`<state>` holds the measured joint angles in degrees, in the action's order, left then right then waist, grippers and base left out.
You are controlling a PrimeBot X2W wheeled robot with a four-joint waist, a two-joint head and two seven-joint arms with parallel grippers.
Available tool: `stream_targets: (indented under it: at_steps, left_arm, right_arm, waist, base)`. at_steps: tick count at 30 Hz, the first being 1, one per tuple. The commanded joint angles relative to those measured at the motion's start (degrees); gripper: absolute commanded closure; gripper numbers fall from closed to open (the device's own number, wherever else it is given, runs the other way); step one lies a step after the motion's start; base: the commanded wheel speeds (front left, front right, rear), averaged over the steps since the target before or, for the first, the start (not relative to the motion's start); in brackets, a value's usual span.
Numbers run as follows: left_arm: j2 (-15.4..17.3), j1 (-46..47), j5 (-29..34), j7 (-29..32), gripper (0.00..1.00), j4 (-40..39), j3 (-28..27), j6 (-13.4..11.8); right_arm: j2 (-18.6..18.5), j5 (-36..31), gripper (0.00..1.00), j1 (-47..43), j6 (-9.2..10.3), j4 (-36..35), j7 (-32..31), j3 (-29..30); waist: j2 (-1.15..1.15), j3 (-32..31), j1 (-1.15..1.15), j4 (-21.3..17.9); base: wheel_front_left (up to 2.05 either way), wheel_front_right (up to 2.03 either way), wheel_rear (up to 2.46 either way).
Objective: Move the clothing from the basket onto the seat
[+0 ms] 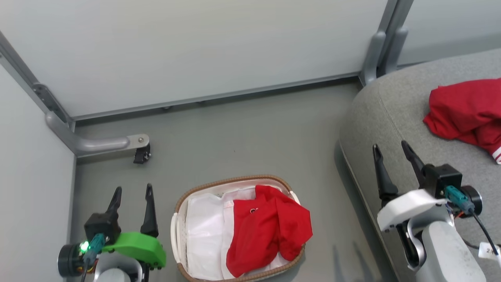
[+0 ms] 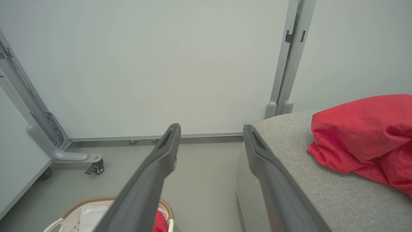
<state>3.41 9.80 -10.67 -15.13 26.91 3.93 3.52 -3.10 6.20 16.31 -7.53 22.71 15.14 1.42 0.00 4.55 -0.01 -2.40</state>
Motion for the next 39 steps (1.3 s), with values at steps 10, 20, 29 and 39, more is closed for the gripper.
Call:
stream_targets:
  at_steps: [10, 20, 29, 39]
  left_arm:
    - [-0.5, -6.6, 0.3, 0.0, 0.00, -2.5, -4.0, 0.0]
    - [-0.5, -7.1, -1.8, 0.0, 0.00, -2.5, -2.2, -0.2]
    - [-0.5, -1.0, -3.7, 0.0, 0.00, -1.5, 1.5, 1.0]
    - [-0.4, 11.0, -4.4, 0.0, 0.00, 3.2, 6.4, 3.1]
  right_arm:
    - [0.1, 1.1, 0.00, -5.3, 0.08, 0.4, 0.0, 0.2]
    - [0.1, 1.5, 0.00, -5.3, 0.08, 0.7, 0.0, -0.7]
    - [0.1, 2.0, 0.00, -0.3, 0.08, -1.6, 0.0, -2.8]
    - [0.1, 4.0, 0.00, 7.9, 0.08, -5.5, 0.0, -5.9]
  waist:
    - [0.00, -4.5, 0.01, 1.4]
    - [0.00, -3.9, 0.01, 0.4]
    - [0.00, 3.7, 0.01, -2.0]
    - [0.00, 16.4, 0.01, -7.0]
  base:
    - [0.00, 0.00, 0.00]
    - [0.00, 0.00, 0.00]
    - [0.00, 0.00, 0.00]
    - [0.00, 0.00, 0.00]
